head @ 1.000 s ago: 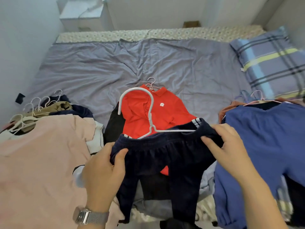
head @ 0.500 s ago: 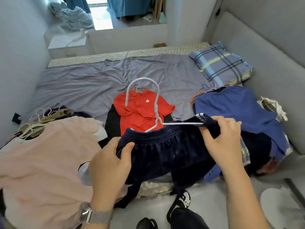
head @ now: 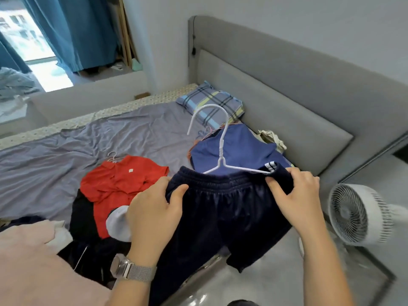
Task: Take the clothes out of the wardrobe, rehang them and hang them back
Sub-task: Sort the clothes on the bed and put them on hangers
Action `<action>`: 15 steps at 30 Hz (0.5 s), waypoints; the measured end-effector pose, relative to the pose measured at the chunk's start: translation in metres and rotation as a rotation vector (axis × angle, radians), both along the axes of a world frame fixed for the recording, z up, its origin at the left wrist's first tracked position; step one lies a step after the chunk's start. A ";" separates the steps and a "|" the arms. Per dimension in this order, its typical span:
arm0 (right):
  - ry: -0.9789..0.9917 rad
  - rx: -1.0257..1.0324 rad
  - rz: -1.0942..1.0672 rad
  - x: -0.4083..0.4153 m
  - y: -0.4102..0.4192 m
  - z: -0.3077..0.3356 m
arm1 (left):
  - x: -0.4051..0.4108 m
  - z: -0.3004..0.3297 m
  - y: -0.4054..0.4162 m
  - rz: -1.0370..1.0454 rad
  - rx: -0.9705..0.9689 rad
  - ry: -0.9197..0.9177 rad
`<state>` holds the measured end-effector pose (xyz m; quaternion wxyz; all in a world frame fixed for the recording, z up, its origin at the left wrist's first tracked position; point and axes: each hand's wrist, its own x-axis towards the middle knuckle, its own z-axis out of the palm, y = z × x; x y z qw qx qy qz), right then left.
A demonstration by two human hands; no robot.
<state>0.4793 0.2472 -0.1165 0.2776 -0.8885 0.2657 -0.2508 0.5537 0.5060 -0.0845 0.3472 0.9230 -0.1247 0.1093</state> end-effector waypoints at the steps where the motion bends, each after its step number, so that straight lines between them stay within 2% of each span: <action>1: 0.001 0.006 -0.018 -0.004 -0.018 0.002 | 0.000 -0.001 -0.020 -0.013 0.005 -0.011; 8: 0.048 -0.120 -0.093 0.002 -0.152 0.017 | -0.004 0.002 -0.151 -0.016 -0.065 0.031; 15: 0.024 -0.101 0.026 0.074 -0.192 0.034 | 0.047 -0.005 -0.187 0.044 -0.129 0.077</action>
